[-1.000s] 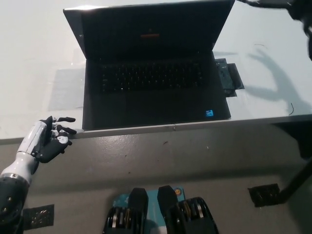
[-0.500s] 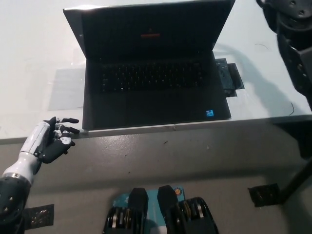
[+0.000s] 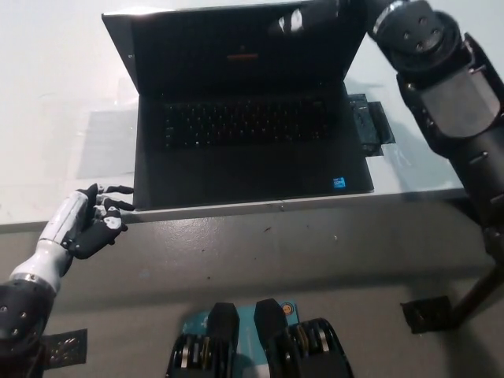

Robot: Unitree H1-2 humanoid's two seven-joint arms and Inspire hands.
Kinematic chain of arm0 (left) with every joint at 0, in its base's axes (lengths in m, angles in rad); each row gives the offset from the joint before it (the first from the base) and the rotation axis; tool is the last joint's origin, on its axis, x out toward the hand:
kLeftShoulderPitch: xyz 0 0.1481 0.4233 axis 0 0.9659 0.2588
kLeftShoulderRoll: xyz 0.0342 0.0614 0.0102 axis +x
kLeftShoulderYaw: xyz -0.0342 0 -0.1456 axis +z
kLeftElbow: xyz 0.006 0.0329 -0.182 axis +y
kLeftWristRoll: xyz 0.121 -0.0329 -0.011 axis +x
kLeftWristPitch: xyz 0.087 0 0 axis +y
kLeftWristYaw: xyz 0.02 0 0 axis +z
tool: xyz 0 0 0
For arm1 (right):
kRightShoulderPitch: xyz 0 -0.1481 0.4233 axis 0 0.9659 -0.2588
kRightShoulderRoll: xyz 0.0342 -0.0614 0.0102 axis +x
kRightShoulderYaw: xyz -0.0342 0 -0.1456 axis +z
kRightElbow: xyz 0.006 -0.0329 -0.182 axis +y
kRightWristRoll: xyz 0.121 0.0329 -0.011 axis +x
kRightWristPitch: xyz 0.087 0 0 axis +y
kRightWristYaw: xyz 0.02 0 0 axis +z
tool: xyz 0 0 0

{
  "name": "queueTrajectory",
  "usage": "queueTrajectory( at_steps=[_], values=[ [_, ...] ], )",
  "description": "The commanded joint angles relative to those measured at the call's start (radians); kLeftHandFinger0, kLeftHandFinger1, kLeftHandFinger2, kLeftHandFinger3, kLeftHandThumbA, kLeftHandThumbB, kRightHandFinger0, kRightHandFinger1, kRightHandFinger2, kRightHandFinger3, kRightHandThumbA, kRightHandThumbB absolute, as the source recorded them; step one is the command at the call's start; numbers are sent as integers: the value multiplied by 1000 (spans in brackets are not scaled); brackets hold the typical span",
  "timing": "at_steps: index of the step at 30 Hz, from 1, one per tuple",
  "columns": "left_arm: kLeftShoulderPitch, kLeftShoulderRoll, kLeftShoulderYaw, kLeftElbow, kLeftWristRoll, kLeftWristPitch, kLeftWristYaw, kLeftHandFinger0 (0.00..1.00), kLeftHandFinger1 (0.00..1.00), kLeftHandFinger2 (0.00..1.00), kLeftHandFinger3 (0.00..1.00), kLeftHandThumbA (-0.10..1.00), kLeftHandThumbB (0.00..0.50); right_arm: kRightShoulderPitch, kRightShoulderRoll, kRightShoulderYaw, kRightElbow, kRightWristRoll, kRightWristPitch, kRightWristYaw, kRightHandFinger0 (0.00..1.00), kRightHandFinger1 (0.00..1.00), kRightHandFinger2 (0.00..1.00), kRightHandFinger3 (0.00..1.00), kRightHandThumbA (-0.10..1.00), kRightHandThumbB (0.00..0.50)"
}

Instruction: The robot uses its right hand to push down on the lid of a laptop kept in the middle of the desk to close it

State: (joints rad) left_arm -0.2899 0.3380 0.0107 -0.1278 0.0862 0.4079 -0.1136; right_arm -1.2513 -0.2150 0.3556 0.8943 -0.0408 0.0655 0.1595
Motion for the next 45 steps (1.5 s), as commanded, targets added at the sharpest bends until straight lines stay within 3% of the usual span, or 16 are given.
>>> queueTrajectory(
  at_steps=[1,5,6,14,21,29,36,41,45],
  values=[
    [-43,27,-5,-39,14,11,-20,321,407,542,648,-91,12,-120,-8,22,81,-111,-218,-35,1000,790,741,886,1000,393],
    [-43,30,-6,-43,12,9,-22,303,399,536,645,-82,12,-111,-2,21,139,-128,-233,-41,1000,838,778,910,1000,375],
    [-44,26,-1,-43,8,15,-21,309,402,535,639,-82,20,-103,-2,16,140,-128,-241,-41,1000,838,783,913,1000,351],
    [-51,36,5,-42,1,19,-29,319,408,543,633,-96,6,-24,9,-13,105,-142,-260,-40,1000,792,765,910,1000,365],
    [-59,44,8,-42,10,18,-31,326,416,557,639,-100,0,139,27,-77,-115,-114,-90,-21,981,802,798,940,1000,317],
    [-67,54,14,-39,5,25,-32,287,389,538,630,-100,3,326,81,-140,-345,-89,61,-7,967,808,801,938,1000,310],
    [-75,64,9,-41,15,33,-34,376,457,597,671,-93,0,427,128,-209,-455,-61,134,-12,948,820,806,977,1000,328],
    [-79,70,4,-41,18,34,-37,405,482,617,697,-62,0,489,156,-257,-510,-48,187,-30,999,842,811,987,1000,310],
    [-85,71,4,-36,18,30,-35,420,490,620,698,-75,0,521,184,-298,-518,-29,207,-49,979,846,808,990,1000,296]
  ],
)
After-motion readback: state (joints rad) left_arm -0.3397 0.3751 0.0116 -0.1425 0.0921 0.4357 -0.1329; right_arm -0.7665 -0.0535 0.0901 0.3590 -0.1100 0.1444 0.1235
